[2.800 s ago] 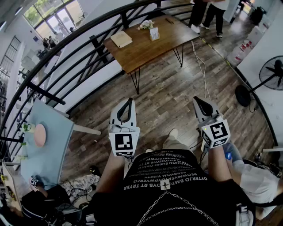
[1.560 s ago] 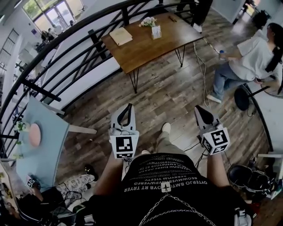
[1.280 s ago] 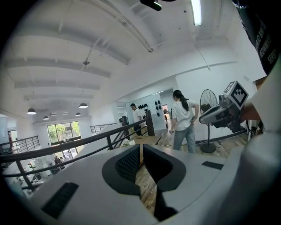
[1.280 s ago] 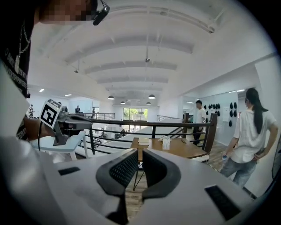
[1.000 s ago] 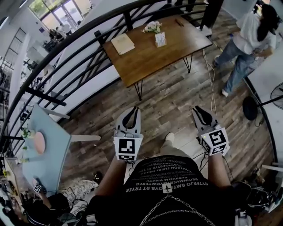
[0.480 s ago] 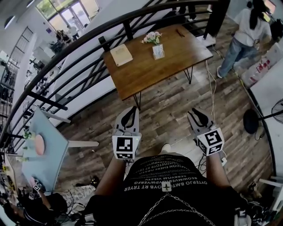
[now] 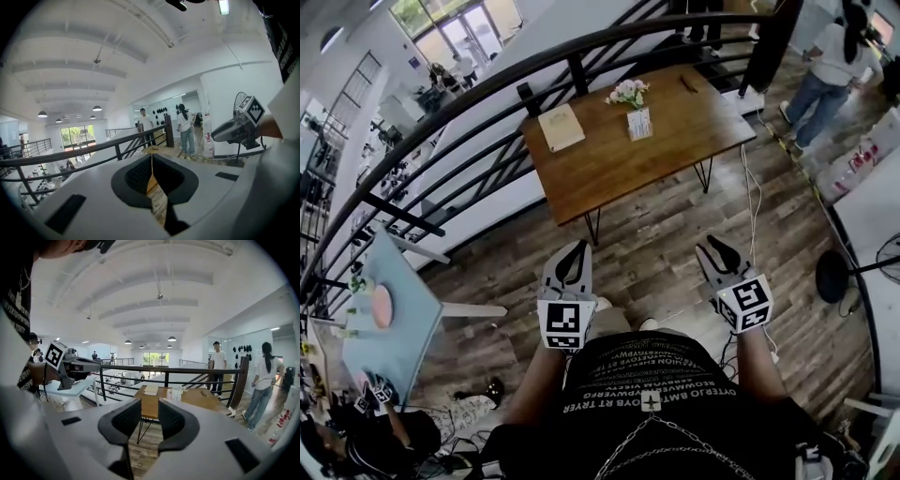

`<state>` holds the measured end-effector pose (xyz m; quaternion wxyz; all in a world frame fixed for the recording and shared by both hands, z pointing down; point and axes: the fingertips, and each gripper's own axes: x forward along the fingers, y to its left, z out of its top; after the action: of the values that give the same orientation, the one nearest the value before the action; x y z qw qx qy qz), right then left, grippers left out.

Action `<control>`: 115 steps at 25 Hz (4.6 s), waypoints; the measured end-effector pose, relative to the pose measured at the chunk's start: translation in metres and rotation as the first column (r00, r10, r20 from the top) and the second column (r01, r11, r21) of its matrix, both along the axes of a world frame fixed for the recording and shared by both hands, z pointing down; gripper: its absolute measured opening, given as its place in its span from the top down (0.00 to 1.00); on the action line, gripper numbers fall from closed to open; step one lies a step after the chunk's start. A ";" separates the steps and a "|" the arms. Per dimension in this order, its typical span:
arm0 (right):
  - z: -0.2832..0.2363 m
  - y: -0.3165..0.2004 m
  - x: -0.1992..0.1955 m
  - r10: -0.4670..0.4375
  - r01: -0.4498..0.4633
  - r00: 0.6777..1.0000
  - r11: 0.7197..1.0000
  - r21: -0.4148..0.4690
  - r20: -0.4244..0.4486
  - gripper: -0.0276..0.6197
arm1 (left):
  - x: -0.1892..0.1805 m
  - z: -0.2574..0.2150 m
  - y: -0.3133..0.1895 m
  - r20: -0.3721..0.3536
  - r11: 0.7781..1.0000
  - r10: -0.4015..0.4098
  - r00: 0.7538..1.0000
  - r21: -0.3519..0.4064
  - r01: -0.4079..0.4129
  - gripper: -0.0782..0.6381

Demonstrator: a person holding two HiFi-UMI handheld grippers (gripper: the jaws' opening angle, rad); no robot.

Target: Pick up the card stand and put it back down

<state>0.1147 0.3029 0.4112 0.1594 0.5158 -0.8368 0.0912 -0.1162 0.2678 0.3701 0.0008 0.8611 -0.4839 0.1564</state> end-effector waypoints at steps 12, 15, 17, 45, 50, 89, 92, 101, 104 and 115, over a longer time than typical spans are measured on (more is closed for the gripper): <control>0.009 -0.038 0.011 0.033 -0.033 0.999 0.999 -0.022 0.010 0.80 | 0.014 0.019 -0.038 0.009 0.999 0.043 0.999 -0.029 -0.043 0.85; 0.009 -0.056 0.010 0.028 -0.028 1.000 0.999 -0.031 0.006 0.80 | 0.013 0.020 -0.061 0.000 0.999 0.040 0.999 -0.036 -0.040 0.85; 0.010 -0.070 0.012 0.025 -0.025 1.000 0.999 -0.034 0.001 0.80 | 0.016 0.023 -0.078 -0.002 0.998 0.044 0.999 -0.044 -0.044 0.85; 0.003 -0.293 -0.002 0.003 -0.003 1.000 0.998 -0.066 -0.005 0.80 | 0.027 0.026 -0.311 0.013 0.993 0.102 0.995 -0.064 -0.101 0.85; -0.002 -0.322 -0.008 0.027 -0.028 0.999 0.998 -0.060 -0.018 0.80 | 0.023 0.026 -0.342 -0.003 0.990 0.123 0.992 -0.063 -0.123 0.85; 0.089 -0.493 0.078 -0.054 0.055 0.998 0.975 -0.214 0.014 0.79 | 0.111 0.056 -0.495 0.014 0.990 0.063 0.998 -0.129 -0.060 0.85; 0.115 -0.506 0.083 -0.089 0.093 0.996 0.962 -0.259 0.028 0.78 | 0.120 0.068 -0.506 0.019 0.987 0.047 0.999 -0.153 -0.043 0.85; 0.189 -0.535 0.080 -0.174 0.177 0.984 0.909 -0.377 0.043 0.76 | 0.122 0.093 -0.522 0.040 0.977 -0.002 0.999 -0.214 0.011 0.85; 0.209 -0.543 0.078 -0.199 0.202 0.979 0.895 -0.397 0.049 0.76 | 0.118 0.098 -0.523 0.050 0.972 -0.023 0.998 -0.231 0.034 0.85; 0.285 -0.557 0.058 -0.280 0.276 0.958 0.834 -0.477 0.063 0.74 | 0.105 0.122 -0.526 0.065 0.956 -0.068 0.996 -0.283 0.084 0.85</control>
<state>0.1731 -0.2537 0.6965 0.2979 0.3332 -0.8529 0.2697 -0.0117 -0.2582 0.4920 0.1176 0.8282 -0.4888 0.2478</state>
